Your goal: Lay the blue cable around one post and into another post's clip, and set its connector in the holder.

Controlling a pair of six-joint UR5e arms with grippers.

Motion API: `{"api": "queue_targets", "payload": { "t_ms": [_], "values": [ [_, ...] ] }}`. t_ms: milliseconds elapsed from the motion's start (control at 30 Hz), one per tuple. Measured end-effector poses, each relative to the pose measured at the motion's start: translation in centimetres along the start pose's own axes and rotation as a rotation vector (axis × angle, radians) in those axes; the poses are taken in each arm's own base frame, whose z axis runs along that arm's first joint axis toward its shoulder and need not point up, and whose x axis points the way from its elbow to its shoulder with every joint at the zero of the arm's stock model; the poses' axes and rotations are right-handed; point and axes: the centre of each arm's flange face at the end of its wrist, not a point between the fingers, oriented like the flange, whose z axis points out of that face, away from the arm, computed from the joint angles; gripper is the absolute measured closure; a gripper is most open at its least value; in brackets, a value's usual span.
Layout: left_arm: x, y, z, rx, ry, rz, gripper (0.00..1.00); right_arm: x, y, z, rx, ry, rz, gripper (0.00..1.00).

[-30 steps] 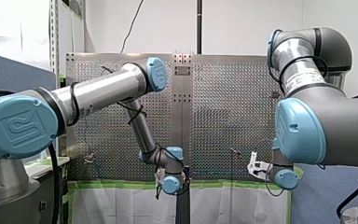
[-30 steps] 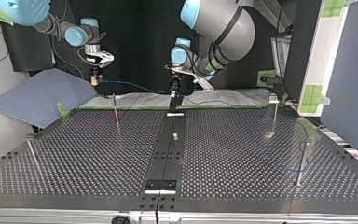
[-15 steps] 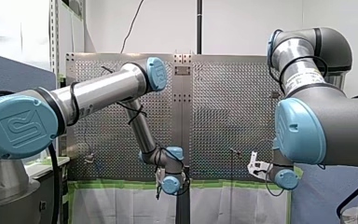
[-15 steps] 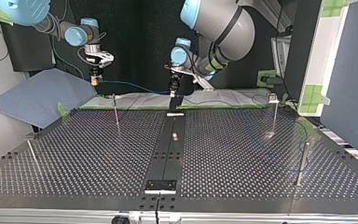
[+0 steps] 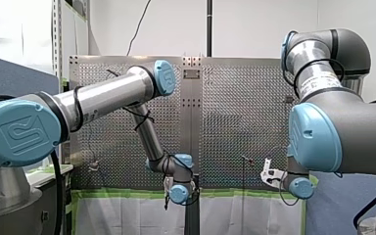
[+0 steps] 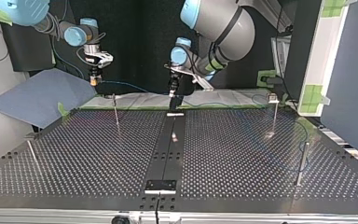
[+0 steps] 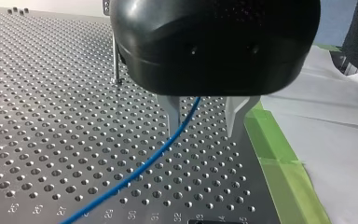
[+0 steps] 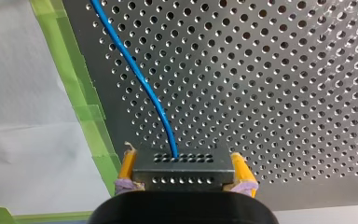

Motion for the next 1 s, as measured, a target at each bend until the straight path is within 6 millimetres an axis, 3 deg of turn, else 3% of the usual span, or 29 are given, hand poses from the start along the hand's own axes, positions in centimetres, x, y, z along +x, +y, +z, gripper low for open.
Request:
{"api": "queue_targets", "payload": {
  "t_ms": [233, 400, 467, 533, 1000],
  "values": [
    [-0.06, 0.29, 0.2, -0.006, -0.003, -0.012, 0.53, -0.02, -0.02, -0.02, -0.001, -0.001, -0.002, 1.0],
    [-0.07, 0.46, 0.28, -0.009, -0.002, -0.012, 0.68, -0.03, -0.03, -0.02, 0.0, -0.002, -0.002, 1.0],
    [-0.12, 0.49, 0.31, -0.009, -0.002, -0.01, 0.78, -0.04, -0.03, -0.02, 0.0, -0.002, -0.002, 1.0],
    [-0.11, 0.49, 0.31, -0.009, -0.002, -0.009, 0.81, -0.03, -0.02, -0.02, 0.0, -0.002, -0.001, 1.0],
    [0.01, 0.49, 0.19, -0.007, 0.006, -0.003, 0.81, 0.09, 0.35, 0.03, -0.006, 0.002, 0.002, 1.0]
  ]
}}
